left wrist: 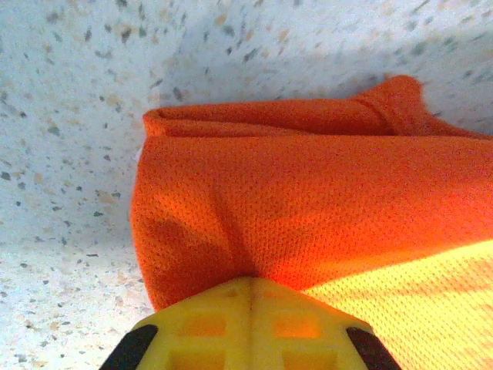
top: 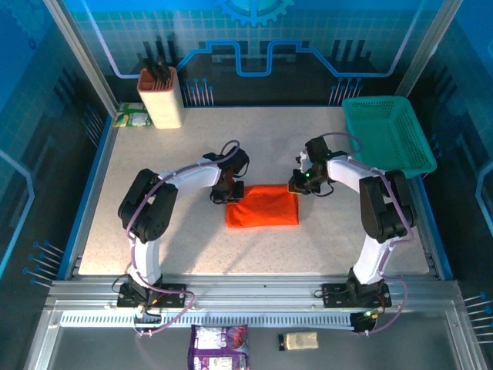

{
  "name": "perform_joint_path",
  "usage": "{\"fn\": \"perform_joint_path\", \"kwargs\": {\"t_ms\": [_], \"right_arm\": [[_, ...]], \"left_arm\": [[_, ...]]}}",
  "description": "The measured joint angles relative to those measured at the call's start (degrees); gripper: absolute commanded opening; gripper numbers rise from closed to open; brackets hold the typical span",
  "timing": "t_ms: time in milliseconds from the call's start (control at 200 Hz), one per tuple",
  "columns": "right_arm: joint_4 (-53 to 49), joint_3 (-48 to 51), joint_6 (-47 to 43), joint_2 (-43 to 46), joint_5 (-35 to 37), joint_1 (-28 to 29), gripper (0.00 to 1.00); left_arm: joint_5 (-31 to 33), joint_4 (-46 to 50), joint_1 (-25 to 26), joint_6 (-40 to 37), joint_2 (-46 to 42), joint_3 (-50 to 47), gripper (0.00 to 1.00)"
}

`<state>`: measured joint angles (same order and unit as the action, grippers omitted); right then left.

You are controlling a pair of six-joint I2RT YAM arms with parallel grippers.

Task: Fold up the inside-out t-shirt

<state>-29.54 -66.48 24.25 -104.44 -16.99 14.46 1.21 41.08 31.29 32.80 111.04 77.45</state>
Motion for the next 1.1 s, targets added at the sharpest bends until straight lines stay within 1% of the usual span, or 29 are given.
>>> {"fn": "perform_joint_path", "kwargs": {"t_ms": [40, 85, 175, 270, 380, 510, 635, 740, 846, 1001, 1101], "right_arm": [[-0.04, -0.26, -0.09, 0.66, 0.5, -0.17, 0.29], [-0.61, -0.33, 0.07, 2.01, 1.05, -0.44, 0.32], [-2.08, -0.35, -0.28, 5.86, 1.75, -0.92, 0.35], [-3.13, -0.22, -0.35, 9.6, 1.4, -1.22, 0.37], [-2.82, 1.9, -0.31, 11.87, -2.25, -2.6, 0.42], [-2.67, 6.29, -0.63, 11.52, -7.56, -4.83, 0.48], [-2.97, 8.04, -2.08, 10.05, -10.16, -5.31, 0.51], [-2.8, 8.33, -3.45, 8.22, -11.1, -5.4, 0.56], [-2.4, 8.31, -4.72, 5.79, -11.93, -5.49, 0.6], [-2.01, 8.28, -5.99, 1.75, -12.07, -5.49, 0.61], [-1.97, 8.11, -6.36, 0.98, -12.41, -5.53, 0.6]], "left_arm": [[-0.11, 0.72, 0.02, -0.02, -0.35, 1.27, 0.08], [-0.17, 1.55, 0.24, -0.13, -0.9, 2.95, 0.09], [-0.17, 3.26, 1.31, -0.22, -1.79, 7.26, 0.09], [-0.96, 4.48, 3.96, -0.2, -1.92, 11.63, 0.07], [-2.27, 5.44, 7.98, -0.09, -0.94, 15.76, 0.05], [-5.01, 4.68, 11.26, 0.09, 3.48, 18.56, 0.03], [-6.43, 4.76, 11.61, 0.09, 8.85, 18.53, 0.02], [-6.64, 4.66, 11.37, 0.09, 12.59, 18.21, 0.01], [-7.08, 4.04, 11.19, 0.07, 13.42, 17.97, 0.01], [-7.13, 3.5, 11.15, 0.07, 13.4, 17.59, 0.01], [-7.28, 2.93, 11.15, 0.07, 13.07, 17.07, 0.02]]}}
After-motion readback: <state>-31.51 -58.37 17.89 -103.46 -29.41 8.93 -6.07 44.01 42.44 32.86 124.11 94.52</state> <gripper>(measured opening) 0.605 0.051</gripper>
